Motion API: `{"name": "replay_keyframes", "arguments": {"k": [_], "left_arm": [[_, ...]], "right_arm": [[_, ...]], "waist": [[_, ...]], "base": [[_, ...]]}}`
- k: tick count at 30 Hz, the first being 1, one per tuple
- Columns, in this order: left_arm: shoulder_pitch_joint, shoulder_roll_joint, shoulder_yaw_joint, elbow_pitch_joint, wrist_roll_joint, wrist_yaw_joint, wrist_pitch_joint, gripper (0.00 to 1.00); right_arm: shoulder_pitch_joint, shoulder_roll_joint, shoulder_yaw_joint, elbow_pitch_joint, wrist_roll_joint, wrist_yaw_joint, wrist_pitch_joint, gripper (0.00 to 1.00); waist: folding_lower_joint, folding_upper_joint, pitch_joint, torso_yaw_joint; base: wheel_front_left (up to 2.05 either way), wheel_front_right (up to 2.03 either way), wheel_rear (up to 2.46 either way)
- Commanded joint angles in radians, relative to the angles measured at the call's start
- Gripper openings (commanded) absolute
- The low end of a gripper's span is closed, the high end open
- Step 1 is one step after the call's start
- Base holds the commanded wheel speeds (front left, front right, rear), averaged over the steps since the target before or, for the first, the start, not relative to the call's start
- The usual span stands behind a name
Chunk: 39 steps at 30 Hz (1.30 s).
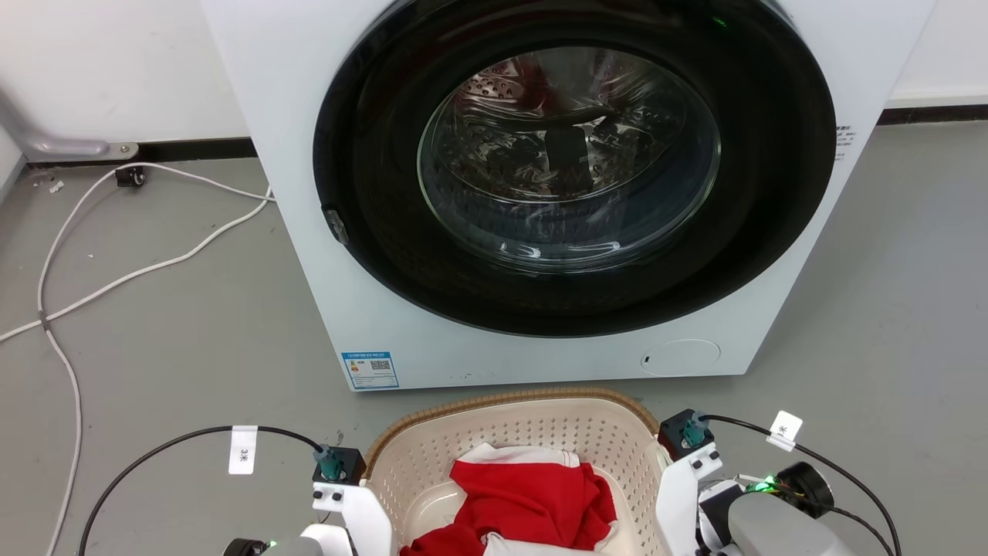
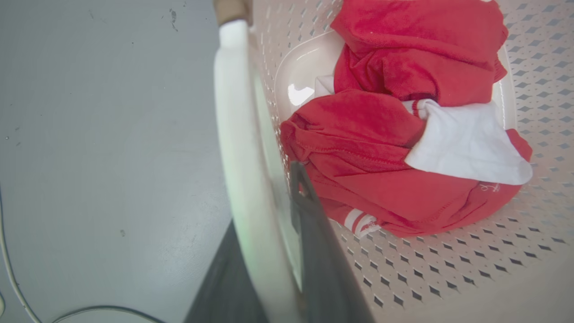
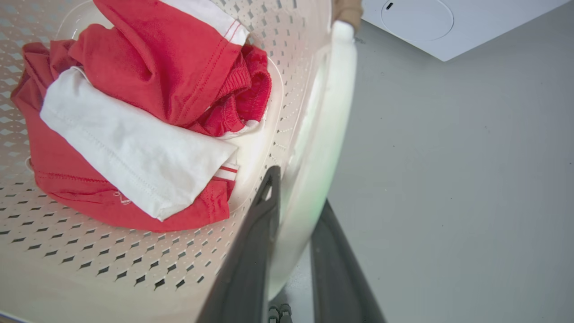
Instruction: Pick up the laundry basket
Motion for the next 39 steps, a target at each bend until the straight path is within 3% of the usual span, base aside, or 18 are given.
{"name": "replay_keyframes", "arguments": {"k": [1, 39], "left_arm": [[0.004, -0.015, -0.011, -0.012, -0.005, -0.013, -0.004, 0.0], [-0.036, -0.001, -0.139, 0.01, -0.137, -0.013, -0.034, 0.0]], "right_arm": [[0.003, 0.011, 0.01, -0.009, 0.008, 0.003, -0.001, 0.0], [-0.027, -0.002, 0.14, 0.008, 0.142, 0.003, -0.008, 0.0]], "waist": [[0.0001, -0.0001, 0.0, -0.001], [0.0001, -0.0001, 0.002, -0.01]], "base": [[0.0, 0.0, 0.0], [0.0, 0.0, 0.0]]}}
